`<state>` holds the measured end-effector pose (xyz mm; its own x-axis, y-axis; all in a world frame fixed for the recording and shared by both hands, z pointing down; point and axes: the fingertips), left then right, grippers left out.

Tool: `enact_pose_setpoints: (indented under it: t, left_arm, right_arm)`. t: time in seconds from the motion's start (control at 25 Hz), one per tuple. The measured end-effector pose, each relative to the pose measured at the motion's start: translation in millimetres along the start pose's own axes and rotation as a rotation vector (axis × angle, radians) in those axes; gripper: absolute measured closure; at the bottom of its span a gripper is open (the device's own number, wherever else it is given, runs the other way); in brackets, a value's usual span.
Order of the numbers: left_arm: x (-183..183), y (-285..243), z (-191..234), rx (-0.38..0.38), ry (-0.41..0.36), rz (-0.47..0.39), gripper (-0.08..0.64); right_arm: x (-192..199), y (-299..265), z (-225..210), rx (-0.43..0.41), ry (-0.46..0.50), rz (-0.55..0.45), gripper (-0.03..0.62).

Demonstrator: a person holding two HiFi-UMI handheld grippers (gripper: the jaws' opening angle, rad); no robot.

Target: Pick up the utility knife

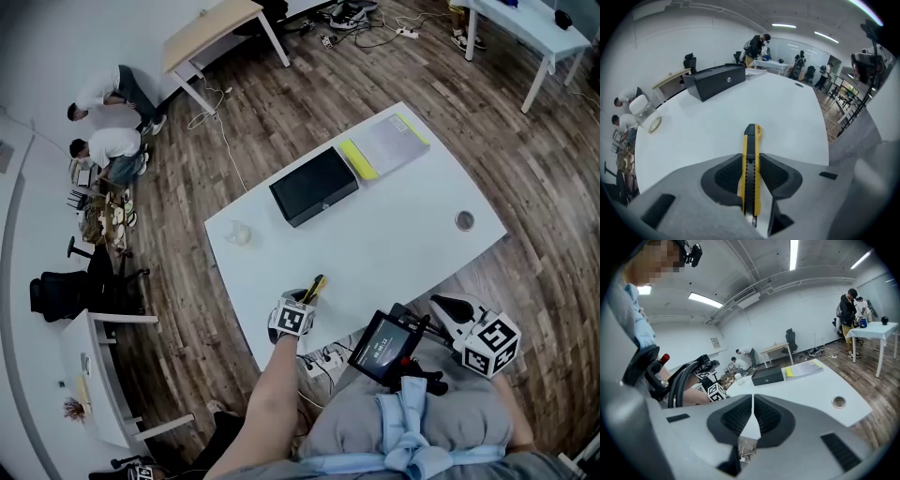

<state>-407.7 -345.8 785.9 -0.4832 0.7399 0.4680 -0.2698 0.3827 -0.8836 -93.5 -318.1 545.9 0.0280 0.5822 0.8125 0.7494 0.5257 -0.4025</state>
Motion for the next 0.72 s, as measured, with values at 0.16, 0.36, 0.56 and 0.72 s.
enact_pose_setpoints:
  t: [0.16,0.36,0.56,0.72]
  left_arm:
    - [-3.7,5.8,-3.0,-0.030,0.097,-0.012,0.435]
    - [-33.9,20.5,-8.5,-0.076,0.178,-0.130,0.436]
    - [-72.4,43.9,-21.4,-0.076,0.202,-0.261,0.436]
    - [-101.1,65.4,-35.2,-0.078,0.170,-0.333,0.436]
  right_arm:
    - [-4.5,-0.3,1.1,-0.019,0.013,-0.006,0.561]
    - [-11.3,-2.0,-1.7,-0.046,0.028,-0.015,0.561]
    - [-15.3,-4.1,0.8,-0.076,0.048,-0.016,0.561]
    - [-16.4,-6.8,1.2,-0.101,0.060,-0.012,0.561]
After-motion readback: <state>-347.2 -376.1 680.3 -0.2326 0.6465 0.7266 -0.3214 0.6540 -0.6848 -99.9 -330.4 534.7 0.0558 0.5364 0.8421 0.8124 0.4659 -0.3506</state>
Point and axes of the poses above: the fingertips, and each gripper's own axes: y backward along the fingers, z to its left, x out of its underside, and after that the axes turned 4 degrees about -y, right-handed
